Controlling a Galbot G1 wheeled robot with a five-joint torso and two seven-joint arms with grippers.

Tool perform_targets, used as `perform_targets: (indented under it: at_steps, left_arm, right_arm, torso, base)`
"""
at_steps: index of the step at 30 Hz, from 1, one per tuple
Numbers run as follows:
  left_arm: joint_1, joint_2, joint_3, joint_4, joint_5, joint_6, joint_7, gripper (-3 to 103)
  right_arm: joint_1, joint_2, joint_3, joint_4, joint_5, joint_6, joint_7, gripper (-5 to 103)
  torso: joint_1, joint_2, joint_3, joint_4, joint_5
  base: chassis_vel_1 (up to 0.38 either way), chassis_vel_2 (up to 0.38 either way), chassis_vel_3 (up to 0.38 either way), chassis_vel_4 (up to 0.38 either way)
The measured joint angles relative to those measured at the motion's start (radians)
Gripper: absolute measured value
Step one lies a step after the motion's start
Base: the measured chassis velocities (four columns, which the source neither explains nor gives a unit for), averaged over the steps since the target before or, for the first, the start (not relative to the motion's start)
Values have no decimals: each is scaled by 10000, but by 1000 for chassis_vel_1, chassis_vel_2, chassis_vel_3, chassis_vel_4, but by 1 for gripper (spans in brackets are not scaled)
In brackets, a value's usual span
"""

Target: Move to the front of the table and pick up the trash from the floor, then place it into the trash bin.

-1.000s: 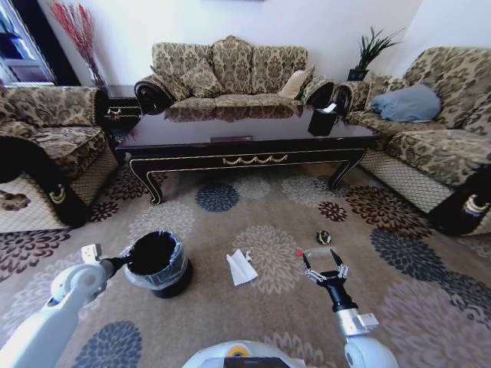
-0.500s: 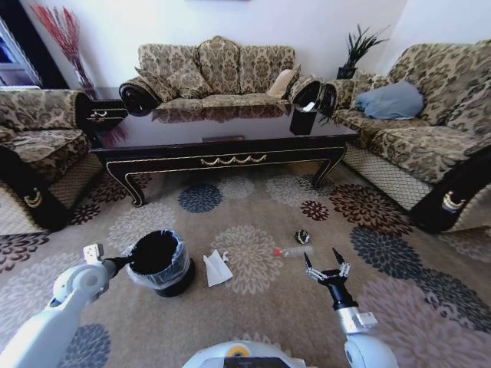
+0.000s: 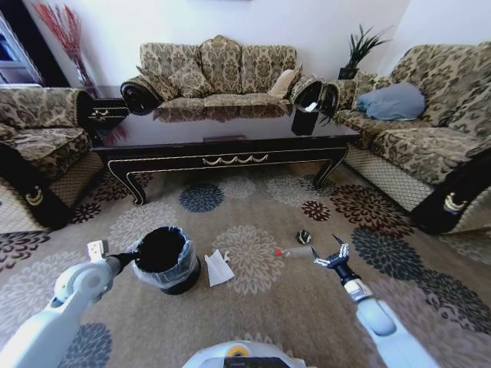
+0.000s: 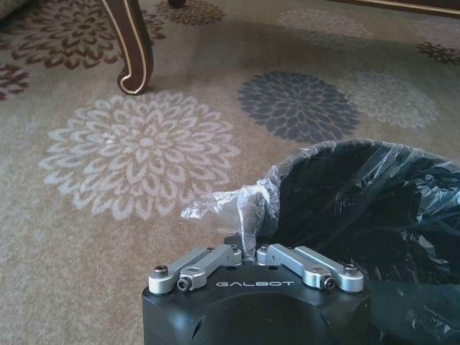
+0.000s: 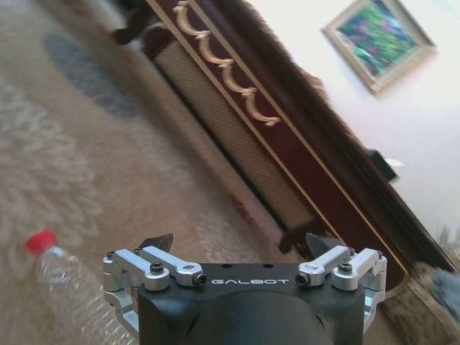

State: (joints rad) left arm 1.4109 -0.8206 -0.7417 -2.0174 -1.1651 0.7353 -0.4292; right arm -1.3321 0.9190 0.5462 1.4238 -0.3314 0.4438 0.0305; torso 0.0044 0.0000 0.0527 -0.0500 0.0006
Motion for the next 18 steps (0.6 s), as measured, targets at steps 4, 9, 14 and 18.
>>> perform_targets:
  at_steps: [4, 9, 14, 18]
  left_arm:
    - [119, -15, 92, -216, 300, 0, -101, 4]
    - [246, -6, 143, -499, 293, 1, -194, 4]
    - [481, 46, -12, -853, 69, 0, -387, 4]
    - [616, 37, -139, -924, 43, 0, -443, 4]
  right_arm:
    - [864, -328, -605, -1052, -1216, 887, -564, 100]
    - [2333, -489, -1710, -2299, -1975, 1693, -1014, 100]
    - [3491, -638, -2991, -3389, -2254, 2363, -1577, 100]
    - [3792, -640, -3635, -3978, -1862, 2674, -2037, 100]
  torso:
    - [0, -1, 1, -1, -4]
    - [0, 0, 1, 3, -5]
    - [0, 0, 0, 3, -5]
    - [0, 0, 0, -3, -3]
  base:
    - [0, 0, 0, 0]
    - [0, 0, 0, 0]
    - [0, 0, 0, 0]
    - [0, 0, 0, 0]
